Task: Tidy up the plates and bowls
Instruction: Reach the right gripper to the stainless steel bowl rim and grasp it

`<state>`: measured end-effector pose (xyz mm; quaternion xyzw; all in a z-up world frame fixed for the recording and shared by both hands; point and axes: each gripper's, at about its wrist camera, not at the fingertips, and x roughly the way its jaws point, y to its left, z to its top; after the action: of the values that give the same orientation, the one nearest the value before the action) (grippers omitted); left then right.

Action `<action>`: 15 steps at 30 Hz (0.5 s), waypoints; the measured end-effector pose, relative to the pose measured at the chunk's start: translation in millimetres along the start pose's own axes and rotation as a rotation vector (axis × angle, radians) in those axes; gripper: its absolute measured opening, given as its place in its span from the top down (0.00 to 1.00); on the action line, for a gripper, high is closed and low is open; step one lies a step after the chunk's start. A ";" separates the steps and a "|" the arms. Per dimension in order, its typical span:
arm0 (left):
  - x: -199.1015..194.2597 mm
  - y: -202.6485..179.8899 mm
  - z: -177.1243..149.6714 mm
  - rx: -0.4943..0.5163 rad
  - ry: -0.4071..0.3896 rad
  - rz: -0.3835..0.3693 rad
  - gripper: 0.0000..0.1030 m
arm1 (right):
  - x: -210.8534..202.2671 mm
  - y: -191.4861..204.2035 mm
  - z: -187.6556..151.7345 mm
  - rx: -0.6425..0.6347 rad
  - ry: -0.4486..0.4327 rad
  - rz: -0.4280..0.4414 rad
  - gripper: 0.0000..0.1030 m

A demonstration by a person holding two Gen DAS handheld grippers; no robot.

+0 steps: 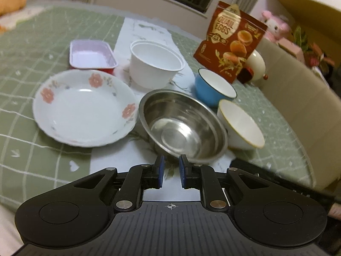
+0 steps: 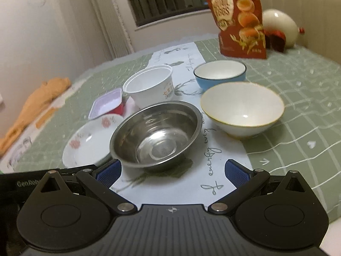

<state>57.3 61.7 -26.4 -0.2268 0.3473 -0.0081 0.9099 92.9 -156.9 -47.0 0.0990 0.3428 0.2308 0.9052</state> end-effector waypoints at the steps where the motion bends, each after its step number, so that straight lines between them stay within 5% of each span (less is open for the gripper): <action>1: 3.6 5.1 5.3 -0.016 -0.002 -0.017 0.84 | 6.3 -6.3 1.8 0.033 0.004 0.005 0.00; 7: 28.0 33.1 24.9 -0.107 0.014 -0.094 0.84 | 30.9 -27.0 9.1 0.114 0.023 -0.008 0.00; 15: 50.1 25.0 58.3 -0.025 0.073 0.024 0.84 | 65.4 -34.7 18.4 0.135 0.142 -0.065 0.00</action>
<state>128.8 99.2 -30.0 -0.2334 0.3830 -0.0010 0.8938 160.4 -155.9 -82.6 0.1318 0.4237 0.1840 0.8770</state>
